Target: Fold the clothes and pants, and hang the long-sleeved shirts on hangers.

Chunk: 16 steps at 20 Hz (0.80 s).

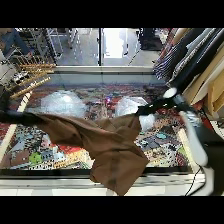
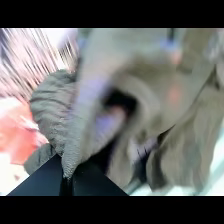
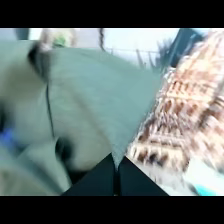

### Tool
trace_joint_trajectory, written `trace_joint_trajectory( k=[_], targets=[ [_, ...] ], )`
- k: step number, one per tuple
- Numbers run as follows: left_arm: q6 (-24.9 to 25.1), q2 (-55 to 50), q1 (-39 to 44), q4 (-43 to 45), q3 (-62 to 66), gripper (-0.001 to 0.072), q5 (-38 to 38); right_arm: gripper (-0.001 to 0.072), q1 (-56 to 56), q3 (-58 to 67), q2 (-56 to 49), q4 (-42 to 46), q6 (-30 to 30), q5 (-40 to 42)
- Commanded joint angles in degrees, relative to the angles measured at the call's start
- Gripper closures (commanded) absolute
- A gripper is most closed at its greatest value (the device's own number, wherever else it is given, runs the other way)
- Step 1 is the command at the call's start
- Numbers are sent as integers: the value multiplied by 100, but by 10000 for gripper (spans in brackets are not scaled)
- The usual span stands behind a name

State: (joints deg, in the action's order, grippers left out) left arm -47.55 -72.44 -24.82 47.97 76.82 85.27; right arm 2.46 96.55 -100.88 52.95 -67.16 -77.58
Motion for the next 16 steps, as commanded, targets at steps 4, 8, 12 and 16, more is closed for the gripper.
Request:
trace_joint_trajectory(
  k=[4,8,12,16],
  targets=[
    [-1602,1272,-1311,-1263,2804,696,37,698,780,83,4153,957,-638,-7],
    [-1823,2131,-2398,-1993,3751,696,-717,699,804,83,6341,2284,-970,636],
    [-1805,2151,-2710,-2046,3738,696,-1193,699,802,81,6782,3368,-1040,636],
    [-1808,1119,-2208,-2481,3397,696,-1137,699,802,76,5635,3285,-1038,529]
  ],
)
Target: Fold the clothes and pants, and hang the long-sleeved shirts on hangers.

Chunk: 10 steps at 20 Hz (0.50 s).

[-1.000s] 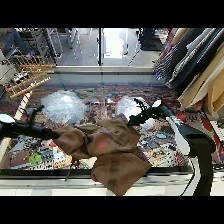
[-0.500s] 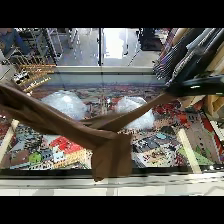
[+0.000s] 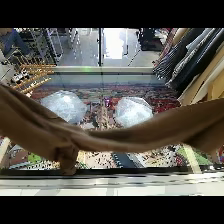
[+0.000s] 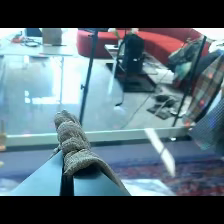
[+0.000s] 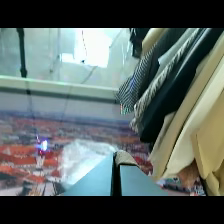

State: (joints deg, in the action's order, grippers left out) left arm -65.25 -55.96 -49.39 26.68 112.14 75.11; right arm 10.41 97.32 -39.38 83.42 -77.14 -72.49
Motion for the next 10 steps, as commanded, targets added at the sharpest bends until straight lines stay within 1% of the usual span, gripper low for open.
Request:
trace_joint_trajectory(
  k=[1,2,5,6,7,8,9,10],
  targets=[
    [-33,-857,505,-439,-138,696,-133,699,7,0,-946,210,-39,146],
    [11,-1180,861,-511,-138,696,-205,698,7,0,-1344,190,-39,273],
    [367,-1937,1746,-540,-136,696,-540,698,7,0,-2503,52,-72,522],
    [516,-2103,1941,-433,-136,697,-691,697,7,0,-2830,11,-236,638],
    [527,-2227,2090,-208,-136,697,-855,696,7,0,-3143,-57,-365,782],
    [525,-2332,2177,105,-136,696,-977,677,7,0,-3460,-188,-452,903],
    [525,-2424,2227,444,-136,697,-1047,371,7,0,-3735,-424,-487,846],
    [525,-2485,2238,726,-136,697,-1056,121,7,0,-3939,-726,-476,581]
  ],
)
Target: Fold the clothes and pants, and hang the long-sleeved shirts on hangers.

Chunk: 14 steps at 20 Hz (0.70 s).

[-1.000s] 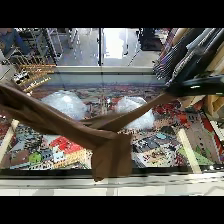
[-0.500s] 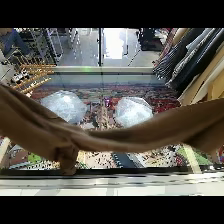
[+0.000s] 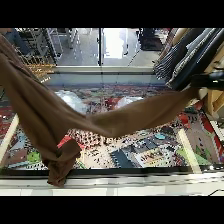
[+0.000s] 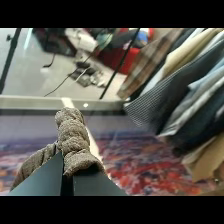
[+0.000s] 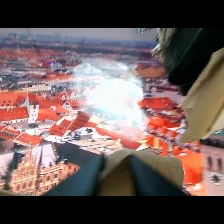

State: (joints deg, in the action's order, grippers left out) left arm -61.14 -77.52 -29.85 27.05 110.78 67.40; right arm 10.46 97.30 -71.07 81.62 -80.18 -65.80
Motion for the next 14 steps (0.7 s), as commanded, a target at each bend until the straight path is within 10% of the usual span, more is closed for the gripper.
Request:
trace_joint_trajectory(
  k=[1,6,14],
  targets=[
    [109,-356,282,979,-2,697,-278,159,2,-4,-920,-970,-17,-544],
    [26,-367,260,1631,-2,696,-195,217,-892,-1340,-850,-3281,1259,-2164],
    [31,-382,258,1773,-2,695,916,131,-5069,-3193,-2046,-3960,496,544]
  ],
)
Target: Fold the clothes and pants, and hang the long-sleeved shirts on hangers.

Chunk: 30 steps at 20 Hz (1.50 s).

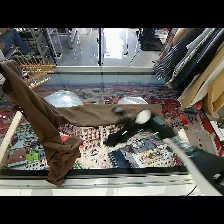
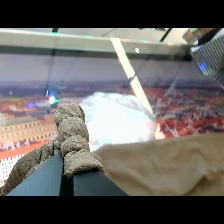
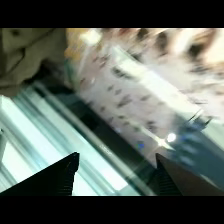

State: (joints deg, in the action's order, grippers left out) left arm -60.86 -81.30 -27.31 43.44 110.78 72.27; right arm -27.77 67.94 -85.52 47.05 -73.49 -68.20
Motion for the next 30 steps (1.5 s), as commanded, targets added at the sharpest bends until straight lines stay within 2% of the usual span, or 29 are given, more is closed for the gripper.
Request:
trace_joint_trajectory(
  k=[1,6,8,10,12,13,14,15,16,17,20,21,22,24,26,28,30],
  targets=[
    [4,-4,4,133,-2,696,520,132,-1556,-37,-885,-673,-170,1016],
    [7,-4,4,133,-2,695,973,148,-1788,1274,-1963,-1078,-426,1150],
    [7,-4,4,133,-2,695,973,192,-1825,1576,-2216,-1034,-686,1132],
    [4,-4,4,109,-2,695,973,198,-1891,1740,-2400,-1088,-717,1235],
    [4,-2,4,114,-2,695,973,249,-2013,1891,-2553,-1106,-828,1397],
    [4,-2,4,111,-2,695,973,290,-2076,1987,-2662,-1104,-962,1464],
    [4,-2,4,114,-2,695,975,410,-2135,2107,-2789,-1099,-1088,1532],
    [7,-2,4,116,-2,695,975,645,-2142,2232,-2881,-1058,-1178,1547],
    [13,0,0,116,-2,695,975,696,-2111,2330,-2876,-846,-1261,1473],
    [28,2,-11,120,-2,695,973,696,-2006,2448,-2747,-151,-1355,1132],
    [24,2,-129,116,-2,695,973,697,-1344,2551,-1659,3611,-2297,-225],
    [22,2,-170,116,-2,695,981,697,-949,2551,-1150,4616,-2435,-522],
    [20,2,-195,116,-2,695,1008,697,-501,2551,-660,5119,-2422,-669],
    [20,-2,-208,116,-2,695,1099,698,577,2551,343,5307,-2068,-767],
    [20,-20,-166,116,-24,696,1134,698,1480,2551,1119,5132,-1773,-769],
    [11,-79,-118,116,-155,696,1141,698,2105,2551,1539,4664,-1215,-975],
    [-96,-116,-94,114,-492,696,1158,698,2653,2531,1609,4385,-723,-1628]
  ],
)
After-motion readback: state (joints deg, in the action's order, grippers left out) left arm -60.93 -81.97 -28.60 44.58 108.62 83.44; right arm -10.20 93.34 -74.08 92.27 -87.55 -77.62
